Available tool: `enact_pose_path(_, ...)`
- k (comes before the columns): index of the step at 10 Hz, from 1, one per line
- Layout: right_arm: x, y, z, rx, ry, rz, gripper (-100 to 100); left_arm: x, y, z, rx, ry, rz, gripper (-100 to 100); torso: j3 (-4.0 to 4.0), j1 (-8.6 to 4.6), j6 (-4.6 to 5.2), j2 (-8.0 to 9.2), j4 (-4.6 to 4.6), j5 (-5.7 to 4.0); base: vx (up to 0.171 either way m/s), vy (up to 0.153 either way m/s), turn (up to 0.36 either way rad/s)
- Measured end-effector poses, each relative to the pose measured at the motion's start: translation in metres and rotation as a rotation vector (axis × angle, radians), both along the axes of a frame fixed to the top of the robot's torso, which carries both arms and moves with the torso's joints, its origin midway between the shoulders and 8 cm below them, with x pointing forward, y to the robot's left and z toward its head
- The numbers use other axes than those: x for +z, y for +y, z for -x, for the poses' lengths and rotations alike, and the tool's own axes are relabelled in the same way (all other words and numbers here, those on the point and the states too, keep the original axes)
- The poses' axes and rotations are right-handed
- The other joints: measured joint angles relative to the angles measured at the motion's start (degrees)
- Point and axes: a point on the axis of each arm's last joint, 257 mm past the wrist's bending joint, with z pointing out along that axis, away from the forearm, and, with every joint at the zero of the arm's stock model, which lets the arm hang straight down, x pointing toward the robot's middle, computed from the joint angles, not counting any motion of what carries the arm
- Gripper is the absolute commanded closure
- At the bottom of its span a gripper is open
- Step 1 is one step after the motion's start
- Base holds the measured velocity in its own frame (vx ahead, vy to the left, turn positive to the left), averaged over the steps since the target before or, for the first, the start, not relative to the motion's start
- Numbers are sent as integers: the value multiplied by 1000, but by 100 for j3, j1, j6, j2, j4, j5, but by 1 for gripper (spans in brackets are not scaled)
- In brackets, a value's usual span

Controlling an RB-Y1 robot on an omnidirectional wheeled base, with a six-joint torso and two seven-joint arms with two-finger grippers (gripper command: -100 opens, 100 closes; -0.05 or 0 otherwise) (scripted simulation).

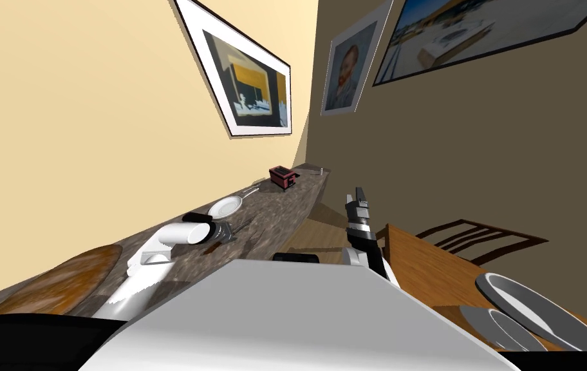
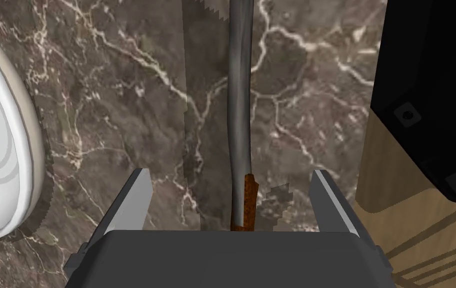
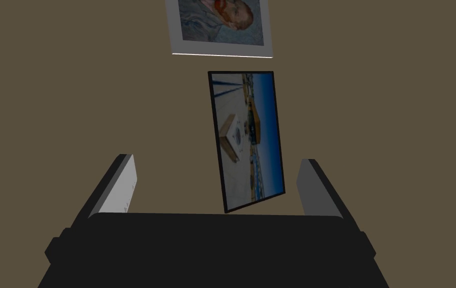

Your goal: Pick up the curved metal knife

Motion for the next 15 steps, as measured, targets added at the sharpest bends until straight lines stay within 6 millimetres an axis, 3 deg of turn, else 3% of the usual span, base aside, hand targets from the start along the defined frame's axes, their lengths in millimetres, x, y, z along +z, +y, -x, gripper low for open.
enact_pose_path(8,0,0,0,0,0,0,0,-1,22,40,72,180,24,-100,1,0,1,3,0,0,53,-37,30)
enact_pose_path(9,0,0,0,0,0,0,0,-1,23,41,73,183,24,0,7,7,1,13,2,2,0,0,0)
enact_pose_path(10,0,0,0,0,0,0,0,-1,23,41,73,183,24,-100,11,11,1,20,4,3,1,-8,-26)
enact_pose_path(14,0,0,0,0,0,0,0,-19,29,39,81,183,25,-100,15,11,1,26,5,3,-2,-7,-12)
enact_pose_path(15,0,0,0,0,0,0,0,-20,29,38,80,182,25,100,15,12,1,26,6,3,0,0,0)
